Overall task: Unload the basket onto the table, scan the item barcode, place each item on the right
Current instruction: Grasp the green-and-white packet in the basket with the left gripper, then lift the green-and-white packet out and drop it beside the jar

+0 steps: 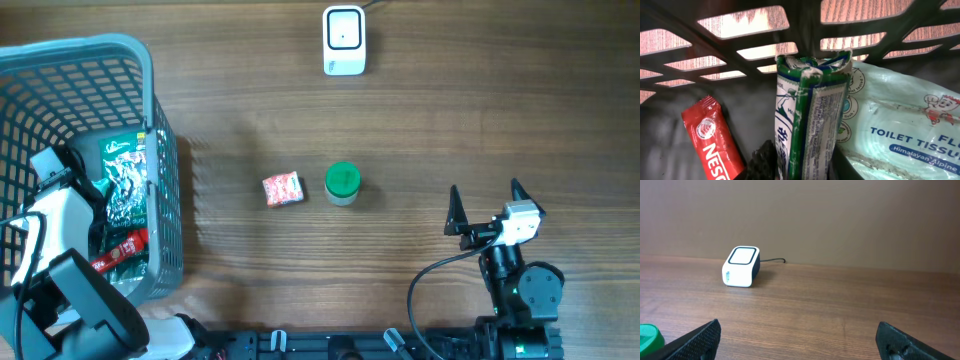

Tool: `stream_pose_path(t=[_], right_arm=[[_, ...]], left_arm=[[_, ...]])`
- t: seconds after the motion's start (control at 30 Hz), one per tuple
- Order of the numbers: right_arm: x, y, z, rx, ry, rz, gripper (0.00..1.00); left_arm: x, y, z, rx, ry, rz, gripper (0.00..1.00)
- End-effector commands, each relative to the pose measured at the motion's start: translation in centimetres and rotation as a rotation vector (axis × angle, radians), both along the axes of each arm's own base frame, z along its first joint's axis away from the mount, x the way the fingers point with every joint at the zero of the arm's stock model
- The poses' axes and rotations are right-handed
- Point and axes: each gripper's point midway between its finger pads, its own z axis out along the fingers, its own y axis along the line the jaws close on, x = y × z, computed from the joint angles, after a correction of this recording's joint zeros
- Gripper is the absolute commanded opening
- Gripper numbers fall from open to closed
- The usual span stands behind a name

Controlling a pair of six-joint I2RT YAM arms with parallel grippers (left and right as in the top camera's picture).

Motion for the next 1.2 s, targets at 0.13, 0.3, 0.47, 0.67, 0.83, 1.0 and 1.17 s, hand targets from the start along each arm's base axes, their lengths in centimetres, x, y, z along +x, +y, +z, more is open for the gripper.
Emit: stream_pose_path(t=[0.13, 0.3, 0.47, 0.67, 0.83, 1.0, 1.17], right_arm=[[0.0, -0.2, 0.1, 0.008, -0.004, -0.01, 1.0], [0.0, -0.2, 0.1, 0.007, -0.005, -0.01, 1.0], [0.0, -0.2, 0.1, 0.008, -0.004, -0.01, 1.0], [0.0, -0.2, 0.1, 0.007, -0.005, -0.01, 1.0], [0.0, -0.2, 0.1, 0.008, -0.005, -0.01, 1.0], [0.0, -0.2, 0.1, 0.007, -0.005, -0.01, 1.0], [0.0, -0.2, 0.1, 0.007, -0.005, -0.01, 1.0]], left_arm=[[-0.2, -0.7, 1.3, -0.049, 0.006, 0.001, 0.22], [2.7, -1.8, 7.6, -0.037, -0.162, -0.062, 0.24], [5.2, -4.5, 16.5, 0.011, -0.399, -0.183, 0.25], [6.2, -10.1, 26.6, 0.04, -0.715, -0.38, 0.26], [6.5, -17.1, 31.2, -0.033, -0.923, -0.627, 0.28], [8.6, -25.7, 31.2, -0.228, -0.953, -0.889, 0.28], [11.9, -36.7, 24.1, -0.312, -0.697, -1.121, 0.29]])
